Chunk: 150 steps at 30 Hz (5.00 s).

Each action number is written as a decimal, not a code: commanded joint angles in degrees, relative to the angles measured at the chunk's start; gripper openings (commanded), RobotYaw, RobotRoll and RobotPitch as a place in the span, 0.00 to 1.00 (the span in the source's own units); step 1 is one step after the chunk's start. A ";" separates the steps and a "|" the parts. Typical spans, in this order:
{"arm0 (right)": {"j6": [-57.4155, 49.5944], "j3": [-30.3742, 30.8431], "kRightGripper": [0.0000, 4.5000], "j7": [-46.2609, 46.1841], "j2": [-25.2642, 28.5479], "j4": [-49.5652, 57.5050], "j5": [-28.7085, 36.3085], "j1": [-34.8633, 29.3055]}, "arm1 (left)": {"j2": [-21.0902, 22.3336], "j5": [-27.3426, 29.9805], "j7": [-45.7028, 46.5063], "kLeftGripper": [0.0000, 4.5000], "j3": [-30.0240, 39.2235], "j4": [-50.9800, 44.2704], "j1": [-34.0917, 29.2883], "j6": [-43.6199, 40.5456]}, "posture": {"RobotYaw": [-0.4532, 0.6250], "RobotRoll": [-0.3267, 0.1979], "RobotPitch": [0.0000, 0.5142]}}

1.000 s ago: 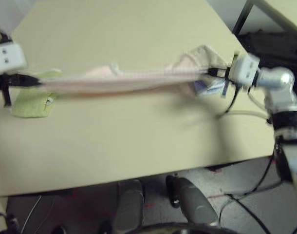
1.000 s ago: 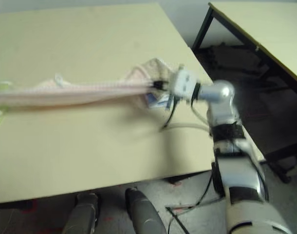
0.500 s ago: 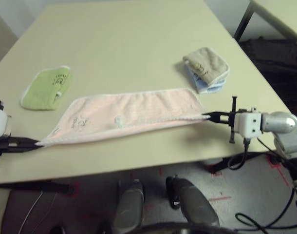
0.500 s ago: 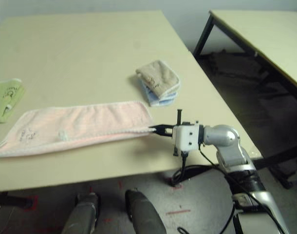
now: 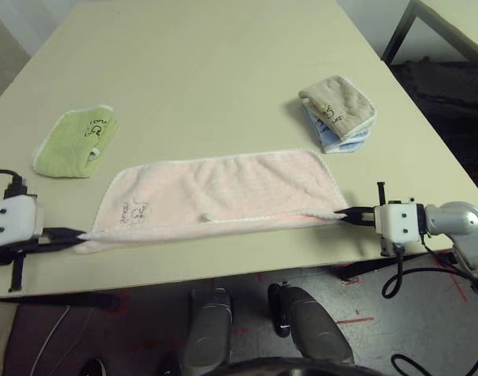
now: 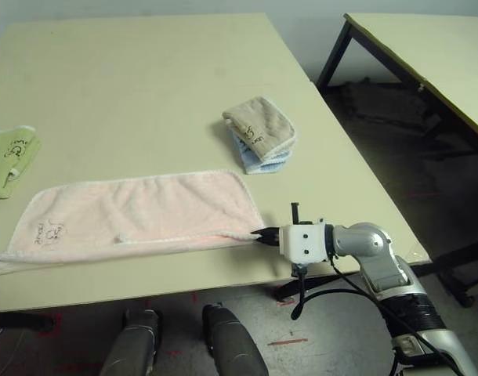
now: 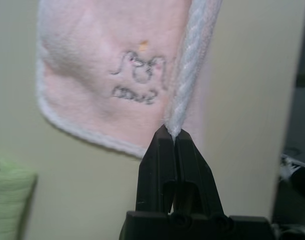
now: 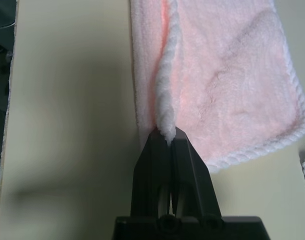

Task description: Fold the towel and set it aside.

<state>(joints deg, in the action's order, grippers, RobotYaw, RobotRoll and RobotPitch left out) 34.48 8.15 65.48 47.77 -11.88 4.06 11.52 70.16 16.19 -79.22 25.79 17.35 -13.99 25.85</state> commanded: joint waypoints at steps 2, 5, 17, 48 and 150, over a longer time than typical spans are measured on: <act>2.10 -1.28 0.00 0.85 1.02 -0.72 3.49 -1.91 | -1.32 -1.67 0.94 0.00 0.09 2.75 -1.35 0.80 | 0.41 0.62 0.40; 1.48 -1.57 0.00 1.64 0.81 0.45 6.88 -1.13 | -1.27 -1.43 1.05 0.00 0.50 3.26 -1.35 0.35 | 0.42 0.62 0.40; -0.79 -2.72 0.00 7.27 -0.05 1.13 17.12 1.72 | -0.94 -1.37 1.39 0.00 -0.22 3.68 0.61 -1.20 | 0.42 0.62 0.38; 3.14 -1.90 0.00 -12.98 -11.35 -49.95 -4.91 56.69 | -0.40 -40.09 34.92 0.00 -37.88 58.92 91.36 0.99 | 0.37 0.62 0.38; -62.86 15.33 0.99 -12.70 7.32 55.33 -27.61 -3.54 | -12.11 -4.67 18.22 0.99 -3.68 -25.03 -7.06 -32.34 | 0.32 0.62 0.38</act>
<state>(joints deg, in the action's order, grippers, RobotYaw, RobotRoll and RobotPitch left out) -27.76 22.24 51.90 55.06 42.44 -22.20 8.72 58.87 12.76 -60.71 23.95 -8.72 -19.99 -6.75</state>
